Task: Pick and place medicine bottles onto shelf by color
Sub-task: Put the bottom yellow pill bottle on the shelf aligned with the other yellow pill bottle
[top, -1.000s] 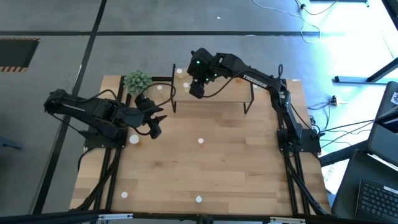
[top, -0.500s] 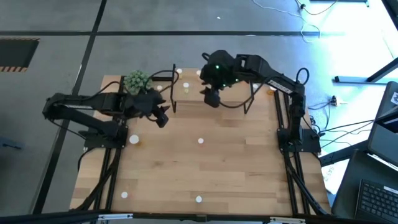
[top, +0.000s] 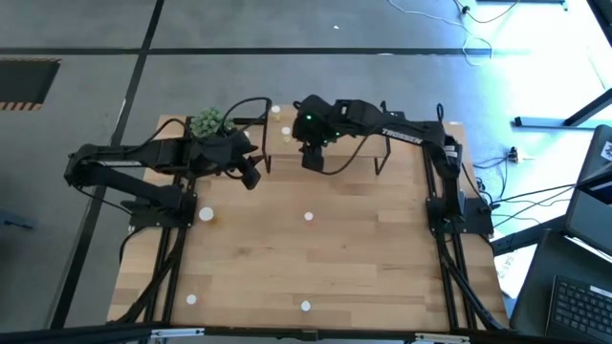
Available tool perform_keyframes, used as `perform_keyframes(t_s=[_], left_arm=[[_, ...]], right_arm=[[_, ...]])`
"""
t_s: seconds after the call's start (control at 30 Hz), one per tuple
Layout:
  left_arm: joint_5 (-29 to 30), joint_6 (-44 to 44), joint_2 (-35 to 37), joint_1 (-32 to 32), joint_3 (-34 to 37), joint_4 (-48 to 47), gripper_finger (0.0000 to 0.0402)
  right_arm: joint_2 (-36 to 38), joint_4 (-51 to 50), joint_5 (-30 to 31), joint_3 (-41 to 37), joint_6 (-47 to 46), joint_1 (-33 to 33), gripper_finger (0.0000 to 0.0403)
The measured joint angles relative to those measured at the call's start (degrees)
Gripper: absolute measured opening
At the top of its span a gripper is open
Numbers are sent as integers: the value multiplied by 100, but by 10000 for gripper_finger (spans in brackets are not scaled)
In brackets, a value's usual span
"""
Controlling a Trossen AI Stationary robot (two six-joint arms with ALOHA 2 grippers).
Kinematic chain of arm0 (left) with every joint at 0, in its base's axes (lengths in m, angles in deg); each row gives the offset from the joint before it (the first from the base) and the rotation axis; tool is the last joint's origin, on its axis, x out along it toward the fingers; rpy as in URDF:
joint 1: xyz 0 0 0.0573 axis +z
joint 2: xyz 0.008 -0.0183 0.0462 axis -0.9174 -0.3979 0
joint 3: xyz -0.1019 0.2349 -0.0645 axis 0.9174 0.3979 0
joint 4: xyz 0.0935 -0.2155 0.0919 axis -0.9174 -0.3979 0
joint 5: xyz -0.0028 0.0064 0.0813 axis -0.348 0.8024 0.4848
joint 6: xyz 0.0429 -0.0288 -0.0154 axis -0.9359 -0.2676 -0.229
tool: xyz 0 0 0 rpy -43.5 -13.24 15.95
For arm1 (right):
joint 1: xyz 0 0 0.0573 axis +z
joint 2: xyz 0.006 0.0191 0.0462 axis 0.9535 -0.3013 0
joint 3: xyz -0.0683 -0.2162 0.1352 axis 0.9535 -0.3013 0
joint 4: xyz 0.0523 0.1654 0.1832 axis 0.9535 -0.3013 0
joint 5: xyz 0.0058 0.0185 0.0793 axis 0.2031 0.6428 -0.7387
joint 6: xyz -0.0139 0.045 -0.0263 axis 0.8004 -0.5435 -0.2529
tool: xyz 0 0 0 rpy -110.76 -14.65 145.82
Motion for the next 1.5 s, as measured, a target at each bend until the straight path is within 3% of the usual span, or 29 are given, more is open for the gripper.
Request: perform_keyframes(t_s=[0.13, 0.37, 0.57, 0.77, 1.0, 1.27, 1.5], left_arm=[[4, 44, 4, 2, 0, 1, 149], [7, 48, 4, 4, 0, 4, 149], [-18, 39, -45, 144, 2, 6, 149], [-632, -261, -76, 587, 2, 66, 149], [-1603, -969, -640, 967, -2, 793, 149], [-1678, -1372, -1302, 1328, 4, 1010, 149], [-2234, -1971, -1793, 1625, 4, 1268, 149]], right_arm=[[-6, 724, -49, -473, -8, -203, 118], [-6, 1502, -722, -1025, -10, -378, 75], [26, 756, -609, -674, -6, -408, 48], [289, 121, -609, -334, -59, -399, 43], [773, -225, -609, -165, -165, -403, 43], [1269, -286, -609, -169, -122, -399, 42], [1378, -385, -614, -169, -150, -399, 42]])
